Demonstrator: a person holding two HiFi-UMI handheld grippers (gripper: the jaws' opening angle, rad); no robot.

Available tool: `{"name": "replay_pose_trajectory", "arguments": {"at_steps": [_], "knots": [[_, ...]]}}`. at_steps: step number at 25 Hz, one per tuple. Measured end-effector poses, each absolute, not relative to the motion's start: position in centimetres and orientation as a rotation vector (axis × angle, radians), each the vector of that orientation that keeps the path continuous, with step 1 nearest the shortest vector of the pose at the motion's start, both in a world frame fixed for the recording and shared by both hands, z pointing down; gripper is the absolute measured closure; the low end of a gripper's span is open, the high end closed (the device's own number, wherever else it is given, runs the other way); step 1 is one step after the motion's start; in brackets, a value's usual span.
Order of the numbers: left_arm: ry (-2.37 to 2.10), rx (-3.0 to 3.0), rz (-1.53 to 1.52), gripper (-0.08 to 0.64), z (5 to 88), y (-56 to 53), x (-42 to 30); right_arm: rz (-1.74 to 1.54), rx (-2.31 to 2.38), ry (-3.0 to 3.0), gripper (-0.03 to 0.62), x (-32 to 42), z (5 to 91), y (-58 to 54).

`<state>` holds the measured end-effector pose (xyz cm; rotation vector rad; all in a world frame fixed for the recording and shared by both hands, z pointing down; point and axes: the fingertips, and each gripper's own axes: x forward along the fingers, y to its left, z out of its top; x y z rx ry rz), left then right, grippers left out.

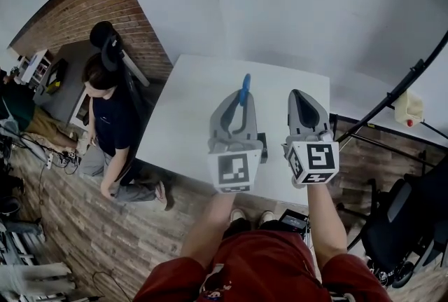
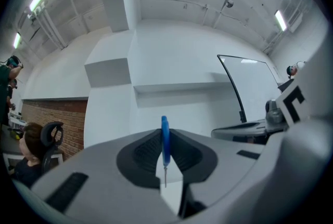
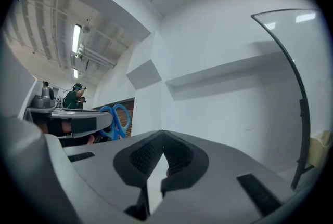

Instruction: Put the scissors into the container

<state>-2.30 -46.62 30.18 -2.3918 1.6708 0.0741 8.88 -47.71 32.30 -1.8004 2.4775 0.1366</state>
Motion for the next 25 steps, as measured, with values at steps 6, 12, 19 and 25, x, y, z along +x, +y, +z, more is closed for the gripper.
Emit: {"name": "replay_pose_trajectory", "arguments": {"at_steps": [6,12,19,25], "knots": [[1.660,-2.426,0.048,0.514,31.4,-46.6,-2.8,0.124,-1.818,2.481,0.584,8.3,32.9,-47.9],[1.630,-2.481,-0.003,0.513,33.9,-46.4,-3.7,0.102,-1.826,2.487,0.584,8.1,33.7,-47.9],[1.632,-2.541,-0.083,0.512,38.3,-45.2,-3.8,0.073,-1.827,2.512,0.584,7.4,35.1,-47.8],[1.574,-2.602,-0.123,0.512,41.0,-44.4,-3.7,0.060,-1.834,2.521,0.584,7.2,35.8,-48.0]]}}
